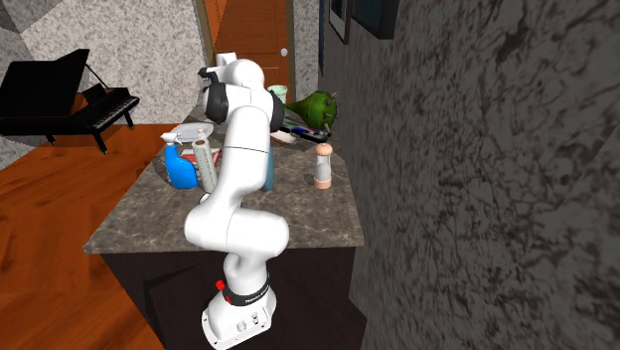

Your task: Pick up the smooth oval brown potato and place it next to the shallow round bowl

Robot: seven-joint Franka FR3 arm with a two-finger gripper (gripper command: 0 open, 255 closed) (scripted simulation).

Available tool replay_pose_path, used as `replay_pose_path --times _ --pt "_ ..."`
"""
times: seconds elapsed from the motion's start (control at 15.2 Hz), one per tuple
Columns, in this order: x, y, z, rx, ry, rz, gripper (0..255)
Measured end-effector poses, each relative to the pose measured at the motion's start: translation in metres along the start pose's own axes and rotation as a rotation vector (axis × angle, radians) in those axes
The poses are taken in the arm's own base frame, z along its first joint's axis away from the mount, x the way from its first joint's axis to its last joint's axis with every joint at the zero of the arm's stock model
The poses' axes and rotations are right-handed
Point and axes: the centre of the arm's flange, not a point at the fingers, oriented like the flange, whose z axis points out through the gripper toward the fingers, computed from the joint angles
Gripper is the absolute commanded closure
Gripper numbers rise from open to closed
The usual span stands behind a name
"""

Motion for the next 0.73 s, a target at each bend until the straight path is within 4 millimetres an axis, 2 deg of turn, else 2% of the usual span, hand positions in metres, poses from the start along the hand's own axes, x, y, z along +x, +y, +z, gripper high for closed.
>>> replay_pose_path --times 0.4,0.73 --pt "0.0 0.002 0.032 0.0 0.0 0.0 255" --pt "0.0 -0.002 0.05 0.01 0.015 -0.001 255"
